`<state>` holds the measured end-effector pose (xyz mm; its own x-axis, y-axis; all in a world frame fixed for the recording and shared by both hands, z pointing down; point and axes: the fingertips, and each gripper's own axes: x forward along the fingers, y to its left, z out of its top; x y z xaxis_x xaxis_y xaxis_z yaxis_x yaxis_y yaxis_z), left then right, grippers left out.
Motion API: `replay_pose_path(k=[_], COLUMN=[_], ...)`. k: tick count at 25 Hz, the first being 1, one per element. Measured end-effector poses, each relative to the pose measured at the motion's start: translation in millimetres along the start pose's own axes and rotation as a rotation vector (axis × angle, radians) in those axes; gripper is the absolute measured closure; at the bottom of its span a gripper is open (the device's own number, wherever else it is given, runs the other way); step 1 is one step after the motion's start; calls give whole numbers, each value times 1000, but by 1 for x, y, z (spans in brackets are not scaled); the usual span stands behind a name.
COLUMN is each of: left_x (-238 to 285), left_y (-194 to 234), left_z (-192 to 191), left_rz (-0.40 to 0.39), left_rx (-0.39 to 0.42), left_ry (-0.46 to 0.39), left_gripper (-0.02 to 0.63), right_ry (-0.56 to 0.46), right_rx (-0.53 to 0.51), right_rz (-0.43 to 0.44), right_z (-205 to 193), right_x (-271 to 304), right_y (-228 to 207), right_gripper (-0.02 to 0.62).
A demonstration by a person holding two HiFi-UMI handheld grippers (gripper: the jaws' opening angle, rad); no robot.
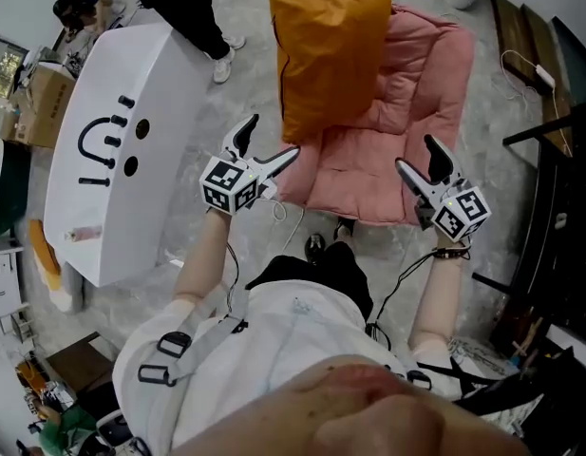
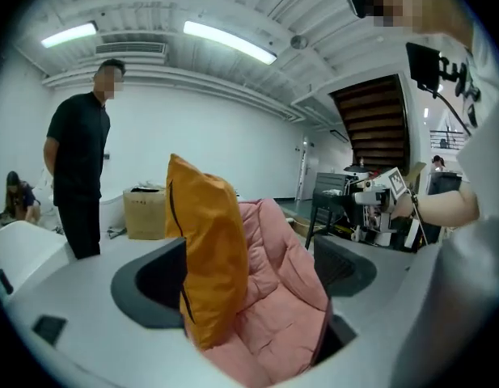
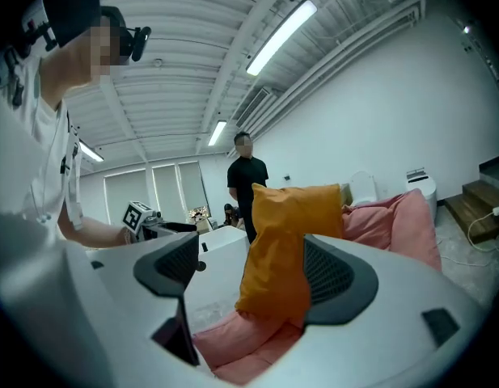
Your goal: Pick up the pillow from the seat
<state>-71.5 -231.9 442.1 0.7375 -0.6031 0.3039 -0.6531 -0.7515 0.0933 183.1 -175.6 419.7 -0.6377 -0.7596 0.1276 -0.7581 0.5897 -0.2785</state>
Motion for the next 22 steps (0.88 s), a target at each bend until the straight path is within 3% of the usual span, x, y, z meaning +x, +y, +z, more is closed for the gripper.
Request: replay_pose_path(k=[6, 11, 17, 22], left_x=[66, 130, 170, 191], left_y=[45, 110, 132, 129], left_z=[-11, -18, -83, -103], left_rz=[3, 50, 57, 84], left_rx=[-3, -34, -94, -141], left_ry=[85, 115, 197, 206], left_gripper=[103, 97, 92, 54], right_ry=[53, 110, 219, 337], right_rx=[8, 22, 87, 50], right_rz=[42, 99, 145, 167], right_z=[-6, -19, -91, -133], right_x=[62, 144, 187, 207], right_y=[-87, -164, -228, -270], right_gripper=[199, 199, 195, 175])
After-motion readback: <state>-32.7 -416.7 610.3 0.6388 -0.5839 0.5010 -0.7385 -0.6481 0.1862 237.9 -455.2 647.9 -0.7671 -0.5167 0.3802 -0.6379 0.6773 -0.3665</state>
